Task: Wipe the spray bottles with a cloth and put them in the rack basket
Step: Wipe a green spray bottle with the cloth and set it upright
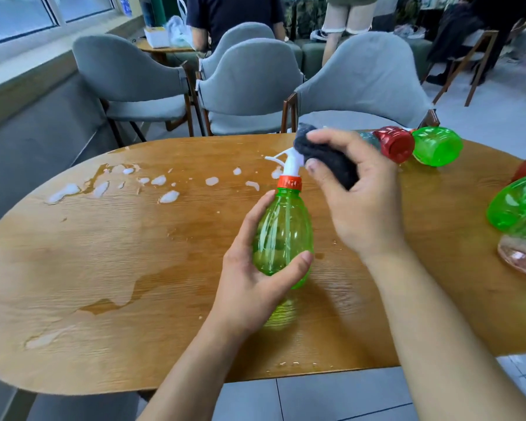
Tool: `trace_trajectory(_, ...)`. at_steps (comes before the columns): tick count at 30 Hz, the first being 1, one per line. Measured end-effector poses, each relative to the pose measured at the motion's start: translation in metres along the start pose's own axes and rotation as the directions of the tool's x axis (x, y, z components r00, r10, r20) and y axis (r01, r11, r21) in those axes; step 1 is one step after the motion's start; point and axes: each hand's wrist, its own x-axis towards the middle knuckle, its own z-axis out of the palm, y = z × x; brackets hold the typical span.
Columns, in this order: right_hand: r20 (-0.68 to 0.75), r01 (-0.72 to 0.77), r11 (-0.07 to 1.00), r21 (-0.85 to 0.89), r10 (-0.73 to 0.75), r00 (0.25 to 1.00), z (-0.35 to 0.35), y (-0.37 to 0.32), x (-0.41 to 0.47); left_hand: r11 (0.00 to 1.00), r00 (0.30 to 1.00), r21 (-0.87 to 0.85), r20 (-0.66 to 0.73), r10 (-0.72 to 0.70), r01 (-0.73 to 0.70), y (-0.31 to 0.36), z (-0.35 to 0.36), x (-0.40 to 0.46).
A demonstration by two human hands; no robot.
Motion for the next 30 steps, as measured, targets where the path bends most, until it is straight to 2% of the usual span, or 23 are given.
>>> trace_trajectory(2,0.096,0.092,0.977,-0.193,-0.075,0.993,0.009,-0.001,-0.007,1.000,1.000,-0.010,-0.008,-0.006,0.006,-0.003,-0.001,0.001)
trace_trajectory(5,0.258,0.204,0.946,-0.251,-0.138,0.956,0.016,-0.003,-0.012,1.000,1.000,-0.002,-0.022,-0.007,0.007,-0.005,-0.003,0.002)
trace_trajectory(6,0.240,0.215,0.935,-0.281,-0.148,0.959,0.014,-0.003,-0.011,1.000,1.000,0.010,-0.022,-0.006,0.006,-0.005,-0.004,0.002)
trace_trajectory(10,-0.005,0.161,0.886,-0.435,-0.182,0.983,-0.001,0.002,-0.006,0.999,1.000,0.052,0.001,0.008,-0.008,-0.001,0.001,-0.001)
trace_trajectory(11,0.014,0.169,0.885,-0.434,-0.181,0.983,-0.001,0.002,-0.006,0.998,1.000,0.057,0.001,0.012,-0.012,-0.002,0.002,-0.001)
trace_trajectory(14,0.241,0.260,0.906,-0.335,-0.184,0.953,0.004,-0.001,-0.010,0.999,1.000,0.049,-0.023,0.020,-0.018,-0.006,-0.001,0.001)
trace_trajectory(15,0.274,0.274,0.909,-0.315,-0.190,0.943,0.003,-0.002,-0.010,0.998,0.999,0.057,-0.027,0.024,-0.022,-0.006,-0.002,0.001)
trace_trajectory(16,0.257,0.272,0.905,-0.328,-0.191,0.947,0.002,-0.001,-0.010,0.997,0.999,0.076,-0.029,0.028,-0.026,-0.007,-0.003,0.002)
trace_trajectory(19,0.056,0.193,0.879,-0.436,-0.188,0.981,-0.006,0.002,-0.007,0.991,0.999,0.131,-0.005,0.040,-0.039,-0.007,-0.001,0.000)
trace_trajectory(20,0.041,0.183,0.879,-0.441,-0.184,0.982,-0.006,0.002,-0.007,0.988,0.999,0.146,0.003,0.042,-0.042,-0.007,0.000,0.000)
trace_trajectory(24,0.260,0.296,0.890,-0.346,-0.212,0.942,-0.001,0.000,-0.011,0.980,0.999,0.194,-0.007,0.039,-0.037,-0.013,-0.003,0.002)
trace_trajectory(25,0.258,0.300,0.884,-0.358,-0.215,0.942,0.000,0.000,-0.012,0.978,0.999,0.205,-0.003,0.039,-0.037,-0.013,-0.003,0.002)
trace_trajectory(28,0.110,0.219,0.866,-0.449,-0.190,0.976,-0.002,0.001,-0.012,0.974,0.999,0.222,0.012,0.049,-0.050,-0.011,-0.002,0.001)
trace_trajectory(30,0.126,0.227,0.879,-0.420,-0.191,0.973,-0.002,0.001,-0.011,0.979,0.999,0.197,0.000,0.051,-0.050,-0.011,0.000,0.002)
